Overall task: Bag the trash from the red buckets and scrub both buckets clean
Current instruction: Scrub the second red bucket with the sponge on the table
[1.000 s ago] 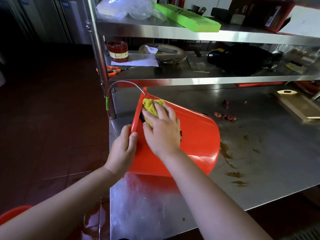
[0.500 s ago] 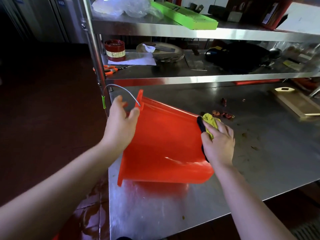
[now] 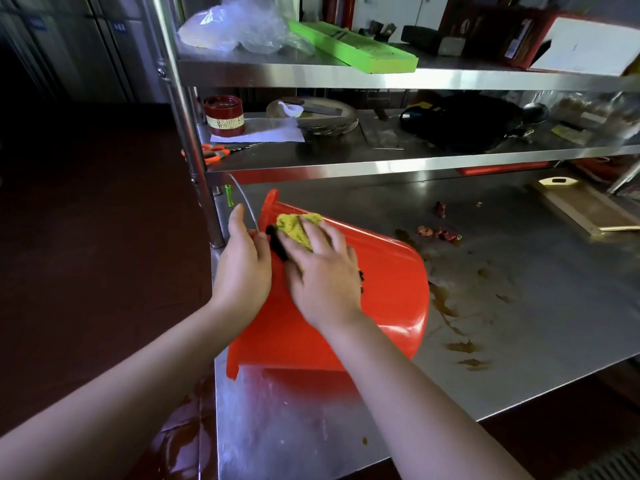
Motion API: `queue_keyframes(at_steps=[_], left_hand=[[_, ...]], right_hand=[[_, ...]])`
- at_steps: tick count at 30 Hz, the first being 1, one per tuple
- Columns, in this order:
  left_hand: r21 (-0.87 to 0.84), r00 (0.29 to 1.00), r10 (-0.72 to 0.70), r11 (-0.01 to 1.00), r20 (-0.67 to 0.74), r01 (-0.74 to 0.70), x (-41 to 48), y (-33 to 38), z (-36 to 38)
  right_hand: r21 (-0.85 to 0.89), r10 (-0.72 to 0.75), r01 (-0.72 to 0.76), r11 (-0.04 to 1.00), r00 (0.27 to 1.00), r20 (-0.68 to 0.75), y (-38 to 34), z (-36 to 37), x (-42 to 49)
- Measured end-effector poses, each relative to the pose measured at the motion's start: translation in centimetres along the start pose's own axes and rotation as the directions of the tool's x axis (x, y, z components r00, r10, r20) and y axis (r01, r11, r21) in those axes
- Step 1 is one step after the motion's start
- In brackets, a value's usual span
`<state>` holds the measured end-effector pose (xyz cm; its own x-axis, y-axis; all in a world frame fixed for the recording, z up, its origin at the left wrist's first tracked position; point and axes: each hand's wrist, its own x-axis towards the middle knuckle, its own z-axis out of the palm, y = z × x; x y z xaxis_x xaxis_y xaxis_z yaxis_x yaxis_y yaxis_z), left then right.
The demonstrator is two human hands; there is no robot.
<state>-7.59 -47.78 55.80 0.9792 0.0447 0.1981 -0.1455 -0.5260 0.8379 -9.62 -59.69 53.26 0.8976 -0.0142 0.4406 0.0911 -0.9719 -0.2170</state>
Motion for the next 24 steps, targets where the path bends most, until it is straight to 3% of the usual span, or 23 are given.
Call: queue_keyframes(at_steps=[4, 6, 7, 9, 10, 11, 13, 15, 17, 19, 21, 24], left_hand=[[-0.039, 0.996, -0.082, 0.996, -0.03, 0.081, -0.6, -0.4, -0.5], [-0.017, 0.979, -0.131, 0.991, -0.159, 0.13, -0.4, -0.5, -1.0], [0.032, 0.968, -0.087, 0.995, -0.236, 0.098, -0.2, -0.4, -1.3], [0.332, 0.939, 0.229, 0.933, -0.257, -0.137, 0.8, 0.5, -1.7], [0.505, 0.905, 0.401, 0.816, -0.141, -0.283, 1.4, 1.2, -1.7], [0.604, 0.874, 0.485, 0.69, 0.022, -0.399, 2.0, 2.0, -1.8], [0.689, 0.911, 0.343, 0.605, 0.228, -0.4, 3.6, 3.8, -1.8], [0.829, 0.951, 0.111, 0.468, 0.287, -0.305, 5.3, 5.3, -1.5], [0.885, 0.922, -0.166, 0.381, 0.351, -0.268, 6.6, 5.9, -1.7], [0.772, 0.813, -0.389, 0.626, 0.433, -0.112, 7.5, 5.8, -2.2], [0.507, 0.759, -0.449, 0.842, 0.471, 0.183, 7.5, 5.4, -2.6], [0.09, 0.805, -0.403, 0.909, 0.435, 0.406, 6.1, 3.7, -2.0]], right_hand=[[0.011, 0.309, -0.31, 0.951, 0.948, 0.074, 5.5, -1.1, -0.3], [-0.02, 0.438, -0.438, 0.899, 0.895, 0.088, 8.2, -1.8, -0.7], [-0.026, 0.466, -0.466, 0.885, 0.881, 0.084, 9.1, -2.0, -1.0], [-0.026, 0.464, -0.463, 0.886, 0.883, 0.065, 9.9, -2.2, -1.6], [-0.025, 0.448, -0.447, 0.894, 0.893, 0.051, 9.8, -2.2, -2.0], [-0.019, 0.433, -0.433, 0.901, 0.901, 0.03, 9.7, -2.2, -2.4], [-0.002, 0.411, -0.411, 0.912, 0.912, -0.02, 9.6, -2.1, -3.1], [0.006, 0.397, -0.398, 0.917, 0.916, -0.057, 9.5, -1.9, -3.7], [-0.004, 0.387, -0.388, 0.922, 0.919, -0.071, 9.7, -1.8, -4.1], [-0.006, 0.379, -0.381, 0.925, 0.922, -0.078, 9.8, -1.7, -4.4], [-0.007, 0.374, -0.377, 0.926, 0.921, -0.105, 9.7, -1.6, -4.5], [0.003, 0.404, -0.407, 0.913, 0.906, -0.123, 9.4, -1.3, -4.8]])
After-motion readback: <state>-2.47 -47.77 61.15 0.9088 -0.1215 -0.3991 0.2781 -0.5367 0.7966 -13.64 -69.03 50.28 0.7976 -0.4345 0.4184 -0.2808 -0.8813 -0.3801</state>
